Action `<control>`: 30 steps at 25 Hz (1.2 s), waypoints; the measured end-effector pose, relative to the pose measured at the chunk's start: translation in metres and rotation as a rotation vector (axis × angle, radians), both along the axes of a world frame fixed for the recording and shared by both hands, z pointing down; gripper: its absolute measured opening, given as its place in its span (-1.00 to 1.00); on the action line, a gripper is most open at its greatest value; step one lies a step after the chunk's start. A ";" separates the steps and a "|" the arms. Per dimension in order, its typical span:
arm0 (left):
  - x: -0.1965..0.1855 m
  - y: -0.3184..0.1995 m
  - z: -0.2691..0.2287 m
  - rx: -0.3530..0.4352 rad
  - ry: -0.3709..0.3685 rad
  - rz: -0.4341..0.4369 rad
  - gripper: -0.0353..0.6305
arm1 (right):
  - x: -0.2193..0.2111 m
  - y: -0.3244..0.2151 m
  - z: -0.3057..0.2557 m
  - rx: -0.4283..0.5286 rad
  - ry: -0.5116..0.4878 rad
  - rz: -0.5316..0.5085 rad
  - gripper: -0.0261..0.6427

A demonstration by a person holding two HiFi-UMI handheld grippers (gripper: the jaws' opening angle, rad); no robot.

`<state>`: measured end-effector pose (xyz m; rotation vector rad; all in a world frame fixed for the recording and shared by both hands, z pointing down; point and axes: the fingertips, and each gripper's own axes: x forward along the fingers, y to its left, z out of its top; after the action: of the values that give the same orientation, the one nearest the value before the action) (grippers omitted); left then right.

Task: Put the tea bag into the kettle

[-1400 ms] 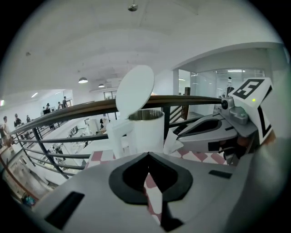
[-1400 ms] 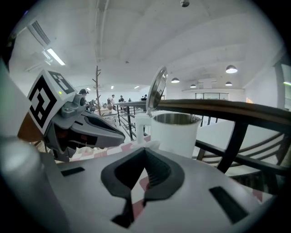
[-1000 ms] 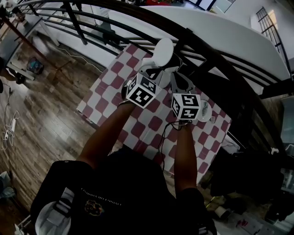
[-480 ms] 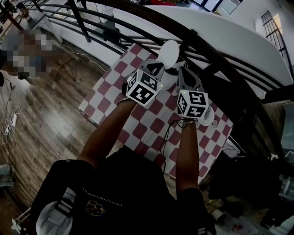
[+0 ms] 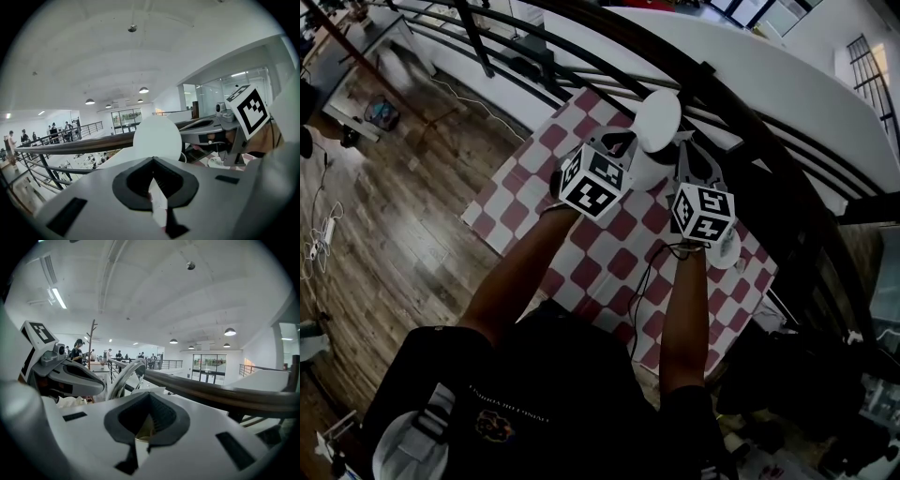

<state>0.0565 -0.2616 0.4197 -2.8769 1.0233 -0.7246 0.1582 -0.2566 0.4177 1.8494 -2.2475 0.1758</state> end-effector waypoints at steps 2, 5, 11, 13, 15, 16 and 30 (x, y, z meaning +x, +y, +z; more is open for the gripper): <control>-0.002 -0.003 0.002 -0.004 0.000 -0.006 -0.90 | 0.000 -0.004 0.003 -0.002 -0.003 -0.003 -0.89; -0.002 -0.007 0.005 -0.009 0.001 -0.009 -0.90 | 0.000 -0.008 0.006 -0.004 -0.008 -0.007 -0.89; -0.003 -0.014 0.009 -0.015 -0.001 -0.012 -0.90 | -0.001 -0.016 0.012 -0.011 -0.013 -0.010 -0.89; -0.002 -0.015 0.010 -0.018 -0.003 -0.011 -0.90 | 0.000 -0.017 0.014 -0.016 -0.016 -0.008 -0.89; -0.001 -0.017 0.013 -0.021 -0.005 -0.010 -0.90 | 0.002 -0.019 0.016 -0.016 -0.027 -0.001 -0.89; 0.000 -0.017 0.014 -0.022 -0.005 -0.010 -0.90 | 0.004 -0.019 0.016 -0.011 -0.040 0.006 -0.89; -0.001 -0.018 0.015 -0.028 -0.004 -0.006 -0.90 | 0.003 -0.018 0.007 0.017 -0.120 -0.001 -0.49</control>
<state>0.0555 -0.2798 0.4351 -2.8955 1.0308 -0.7503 0.1616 -0.2748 0.4245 1.8941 -2.3353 0.2749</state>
